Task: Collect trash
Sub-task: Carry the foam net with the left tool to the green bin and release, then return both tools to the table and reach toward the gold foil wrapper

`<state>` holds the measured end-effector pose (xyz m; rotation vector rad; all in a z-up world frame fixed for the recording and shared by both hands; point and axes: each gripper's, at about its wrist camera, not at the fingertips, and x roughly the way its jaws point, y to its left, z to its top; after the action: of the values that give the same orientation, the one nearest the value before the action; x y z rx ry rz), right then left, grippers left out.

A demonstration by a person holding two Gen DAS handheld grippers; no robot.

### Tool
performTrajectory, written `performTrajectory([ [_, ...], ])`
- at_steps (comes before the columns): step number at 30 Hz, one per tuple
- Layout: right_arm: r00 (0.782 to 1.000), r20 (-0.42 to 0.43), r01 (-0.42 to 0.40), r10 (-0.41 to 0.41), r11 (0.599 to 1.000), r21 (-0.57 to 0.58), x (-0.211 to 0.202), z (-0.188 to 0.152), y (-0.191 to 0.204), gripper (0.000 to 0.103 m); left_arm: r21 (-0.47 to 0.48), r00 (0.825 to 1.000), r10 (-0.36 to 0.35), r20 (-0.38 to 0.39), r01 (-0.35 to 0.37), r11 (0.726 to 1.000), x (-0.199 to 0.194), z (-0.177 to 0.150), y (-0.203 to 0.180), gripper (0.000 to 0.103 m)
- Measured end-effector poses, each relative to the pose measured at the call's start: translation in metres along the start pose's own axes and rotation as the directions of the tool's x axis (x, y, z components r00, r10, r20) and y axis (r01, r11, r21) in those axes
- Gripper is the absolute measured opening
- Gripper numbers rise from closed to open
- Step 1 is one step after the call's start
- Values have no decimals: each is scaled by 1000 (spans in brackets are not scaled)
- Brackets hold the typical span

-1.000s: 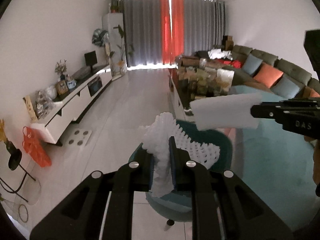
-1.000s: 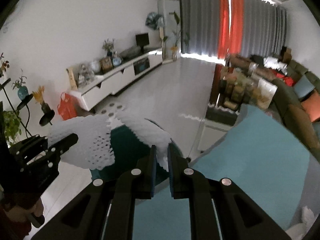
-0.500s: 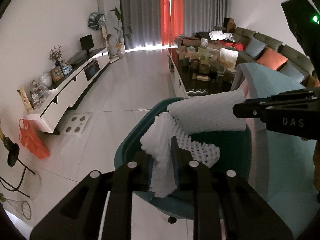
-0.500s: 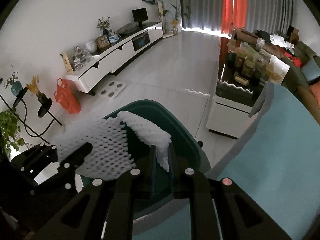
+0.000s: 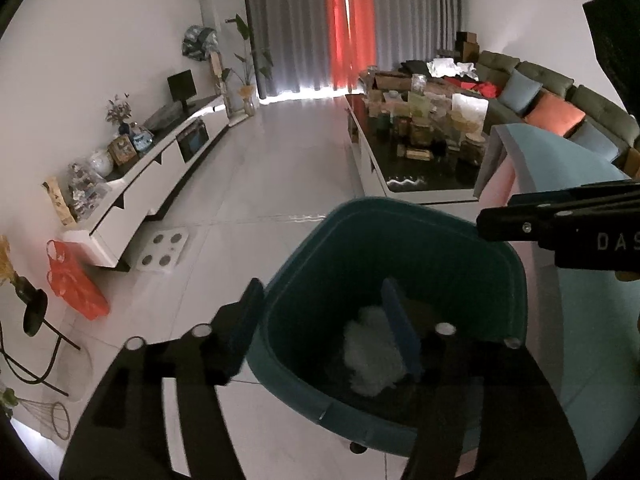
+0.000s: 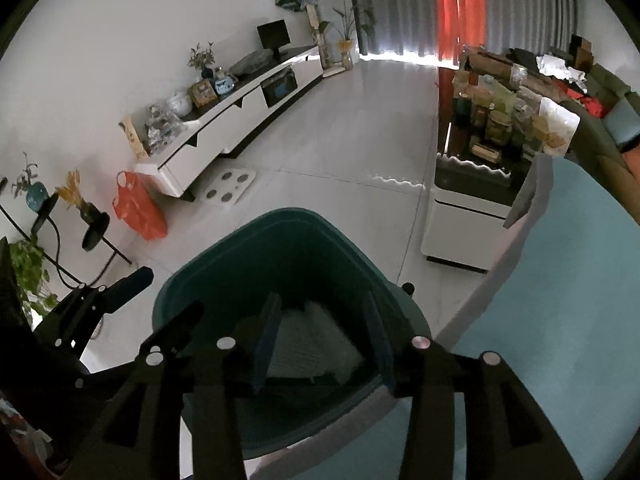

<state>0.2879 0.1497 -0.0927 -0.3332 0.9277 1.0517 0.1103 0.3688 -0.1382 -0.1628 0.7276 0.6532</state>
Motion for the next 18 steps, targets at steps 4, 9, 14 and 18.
performTrajectory([
  [4,999,49,1,-2,1000,12,-17,0,-4,47,-35,999,8,33,-7,999,-17,5,6,82],
  [9,983,182,26,-27,1000,4,-62,-10,-9,65,-91,992,7,129,5,996,-62,13,9,97],
  [14,949,309,56,-61,998,24,-111,-29,-20,84,-119,962,-51,267,85,989,-123,23,-1,98],
  [18,915,393,73,-88,996,52,-148,-50,-32,95,-123,927,-99,361,153,981,-162,29,-15,98],
])
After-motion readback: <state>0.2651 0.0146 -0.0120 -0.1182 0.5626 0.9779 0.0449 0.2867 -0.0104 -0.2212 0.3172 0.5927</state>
